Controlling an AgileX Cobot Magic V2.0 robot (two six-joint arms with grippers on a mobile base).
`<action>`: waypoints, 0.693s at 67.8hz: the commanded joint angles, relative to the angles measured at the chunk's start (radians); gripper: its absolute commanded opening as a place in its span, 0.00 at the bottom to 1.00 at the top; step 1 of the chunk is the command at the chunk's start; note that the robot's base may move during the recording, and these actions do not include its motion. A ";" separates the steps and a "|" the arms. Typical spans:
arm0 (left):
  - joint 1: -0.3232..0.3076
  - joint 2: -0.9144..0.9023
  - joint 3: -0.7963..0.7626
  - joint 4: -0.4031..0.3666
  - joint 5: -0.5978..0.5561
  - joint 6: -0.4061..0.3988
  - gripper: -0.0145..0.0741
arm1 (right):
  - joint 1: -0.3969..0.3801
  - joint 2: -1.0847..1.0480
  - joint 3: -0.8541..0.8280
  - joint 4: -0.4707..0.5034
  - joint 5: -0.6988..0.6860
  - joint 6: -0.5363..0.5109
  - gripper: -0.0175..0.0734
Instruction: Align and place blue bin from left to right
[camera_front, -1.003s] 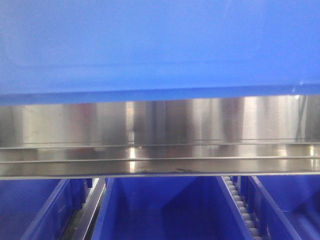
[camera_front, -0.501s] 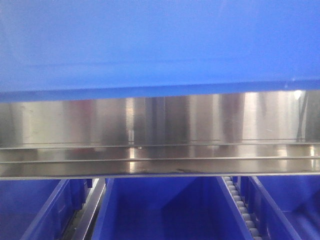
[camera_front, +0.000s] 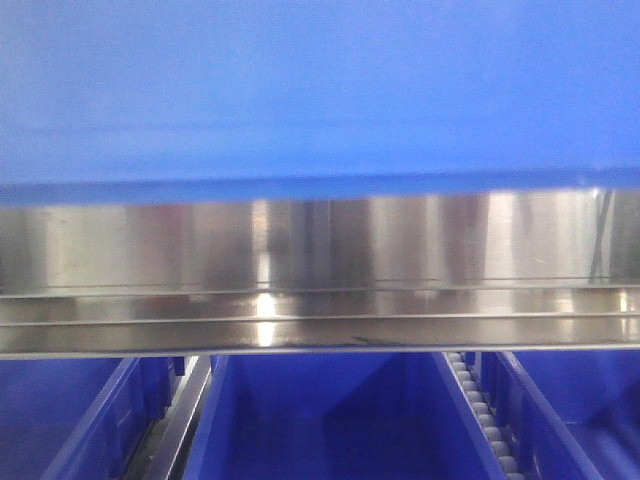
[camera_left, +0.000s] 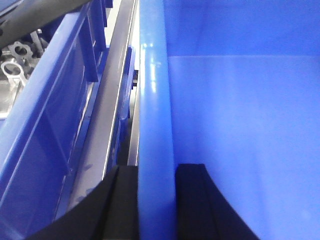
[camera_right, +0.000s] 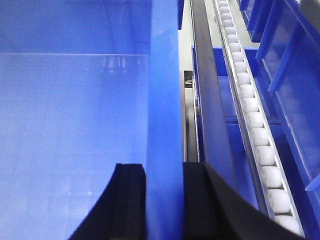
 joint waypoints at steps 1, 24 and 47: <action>-0.022 -0.004 -0.007 0.005 -0.093 -0.002 0.04 | 0.018 -0.007 -0.008 -0.012 -0.245 -0.007 0.01; -0.022 -0.002 -0.007 0.007 -0.093 -0.002 0.04 | 0.018 -0.007 -0.008 -0.012 -0.249 -0.007 0.01; -0.022 -0.002 -0.007 0.007 -0.093 -0.002 0.04 | 0.018 -0.007 -0.008 -0.012 -0.249 -0.007 0.01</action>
